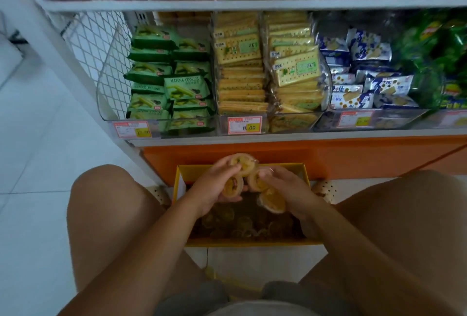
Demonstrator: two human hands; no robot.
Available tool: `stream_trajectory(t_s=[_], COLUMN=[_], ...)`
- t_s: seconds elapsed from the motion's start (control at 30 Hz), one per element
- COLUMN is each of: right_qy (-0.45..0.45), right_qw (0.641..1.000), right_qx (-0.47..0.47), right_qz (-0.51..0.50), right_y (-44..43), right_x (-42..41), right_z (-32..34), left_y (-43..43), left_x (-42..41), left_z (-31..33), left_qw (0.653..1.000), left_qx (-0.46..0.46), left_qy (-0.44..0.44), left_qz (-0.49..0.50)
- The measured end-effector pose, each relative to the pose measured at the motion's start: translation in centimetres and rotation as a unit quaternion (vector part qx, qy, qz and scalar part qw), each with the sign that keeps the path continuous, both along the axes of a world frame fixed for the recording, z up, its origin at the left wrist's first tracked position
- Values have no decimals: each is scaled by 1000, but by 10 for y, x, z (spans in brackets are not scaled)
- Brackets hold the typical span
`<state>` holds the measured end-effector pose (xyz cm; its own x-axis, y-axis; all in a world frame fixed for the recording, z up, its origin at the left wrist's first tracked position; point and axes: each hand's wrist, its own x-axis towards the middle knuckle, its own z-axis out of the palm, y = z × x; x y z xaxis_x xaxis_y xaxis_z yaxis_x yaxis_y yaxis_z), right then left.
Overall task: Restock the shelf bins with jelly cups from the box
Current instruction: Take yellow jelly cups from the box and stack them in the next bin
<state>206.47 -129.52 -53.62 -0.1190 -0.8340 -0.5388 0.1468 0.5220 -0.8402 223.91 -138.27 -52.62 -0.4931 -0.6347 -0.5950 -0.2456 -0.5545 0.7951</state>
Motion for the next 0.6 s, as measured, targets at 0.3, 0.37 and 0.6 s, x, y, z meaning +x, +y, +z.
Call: stream_trajectory(t_s=[0.3,0.37,0.6], right_qy=[163,187,340], right_qw=[966,954,859], right_qx=[-194,-231,-362], right_qz=[-47,-46,-127], right_y=[-32,-37,-83], right_x=[-14,-22,-62], right_z=[146,193,344], left_y=[-37,-42,-79], left_x=[-28,-32,-22], left_z=[153,195,324], left_qw=[953,929,832], left_qx=[-293,-354,-535], left_qy=[68,101,135], left_qz=[-30,-29,60])
